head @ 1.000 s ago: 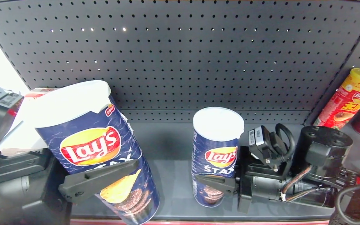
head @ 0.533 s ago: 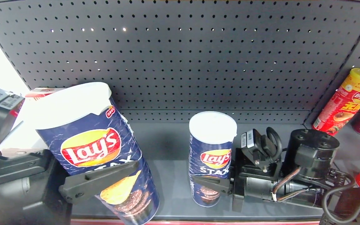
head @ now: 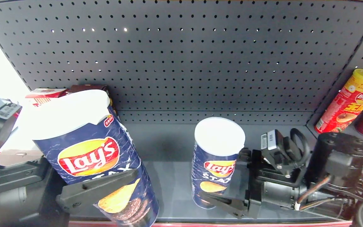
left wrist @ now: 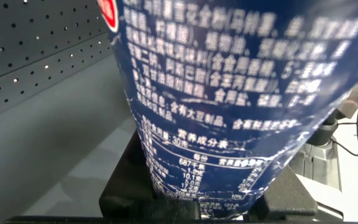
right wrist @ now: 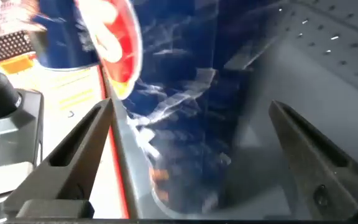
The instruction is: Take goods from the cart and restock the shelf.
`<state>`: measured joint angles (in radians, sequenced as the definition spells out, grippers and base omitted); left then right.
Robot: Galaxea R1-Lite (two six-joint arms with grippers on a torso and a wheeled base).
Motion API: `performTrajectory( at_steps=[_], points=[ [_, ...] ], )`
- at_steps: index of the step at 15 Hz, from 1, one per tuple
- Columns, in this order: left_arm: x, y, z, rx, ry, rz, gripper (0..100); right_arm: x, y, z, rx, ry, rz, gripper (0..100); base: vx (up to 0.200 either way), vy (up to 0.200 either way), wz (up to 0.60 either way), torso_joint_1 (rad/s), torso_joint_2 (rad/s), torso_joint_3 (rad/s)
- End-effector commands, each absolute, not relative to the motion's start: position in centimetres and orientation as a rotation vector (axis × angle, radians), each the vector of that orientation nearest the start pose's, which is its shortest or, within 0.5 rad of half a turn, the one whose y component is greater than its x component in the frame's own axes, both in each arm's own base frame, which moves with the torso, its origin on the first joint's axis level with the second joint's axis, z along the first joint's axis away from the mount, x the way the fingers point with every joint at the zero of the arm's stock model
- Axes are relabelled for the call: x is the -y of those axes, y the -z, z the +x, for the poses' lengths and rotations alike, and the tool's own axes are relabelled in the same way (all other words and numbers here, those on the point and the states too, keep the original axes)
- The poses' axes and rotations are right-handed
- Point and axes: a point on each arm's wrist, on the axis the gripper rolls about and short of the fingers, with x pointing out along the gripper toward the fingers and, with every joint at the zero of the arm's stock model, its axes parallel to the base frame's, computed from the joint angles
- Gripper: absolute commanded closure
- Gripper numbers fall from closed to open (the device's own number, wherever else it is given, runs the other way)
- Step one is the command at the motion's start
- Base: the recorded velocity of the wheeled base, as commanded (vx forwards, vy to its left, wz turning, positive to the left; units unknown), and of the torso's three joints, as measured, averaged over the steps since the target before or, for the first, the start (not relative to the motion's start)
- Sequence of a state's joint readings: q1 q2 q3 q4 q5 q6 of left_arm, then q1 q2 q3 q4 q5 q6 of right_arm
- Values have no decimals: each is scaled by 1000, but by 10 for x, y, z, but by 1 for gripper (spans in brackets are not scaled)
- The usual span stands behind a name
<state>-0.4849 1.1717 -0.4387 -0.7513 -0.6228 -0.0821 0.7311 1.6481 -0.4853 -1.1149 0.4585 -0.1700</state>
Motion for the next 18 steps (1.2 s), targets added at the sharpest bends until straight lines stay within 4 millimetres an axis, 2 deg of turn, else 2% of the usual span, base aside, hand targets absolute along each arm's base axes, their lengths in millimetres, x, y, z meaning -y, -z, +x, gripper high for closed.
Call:
performTrajectory(
  at_steps=[1,2,6,9,10,11,15,16,18],
  points=[
    [86,-218,136,-20,1108,-72,100,-156,-180,161,118,-1154,-148,0,0,0,0,0,0,0],
    [86,-218,136,-20,1108,-72,100,-137,-181,142,125,-1103,-143,0,0,0,0,0,0,0],
    [86,-218,136,-18,1108,-70,100,-81,-176,109,165,-924,-139,0,0,0,0,0,0,0],
    [86,-218,136,-17,1108,-66,100,-46,-154,79,142,-777,-143,0,0,0,0,0,0,0],
    [86,-218,136,-17,1108,-64,100,-36,-153,69,138,-718,-125,0,0,0,0,0,0,0],
    [87,-217,136,-20,1109,-62,100,-25,-150,49,135,-666,-78,0,0,0,0,0,0,0],
    [85,-215,132,-20,1114,-62,100,-4,-109,-10,51,-510,-60,0,0,0,0,0,0,0],
    [85,-215,131,-18,1115,-62,100,-3,-102,-17,44,-490,-58,0,0,0,0,0,0,0],
    [85,-210,129,-34,1123,-61,100,-1,-86,-16,3,-351,-52,0,0,0,0,0,0,0]
  ],
)
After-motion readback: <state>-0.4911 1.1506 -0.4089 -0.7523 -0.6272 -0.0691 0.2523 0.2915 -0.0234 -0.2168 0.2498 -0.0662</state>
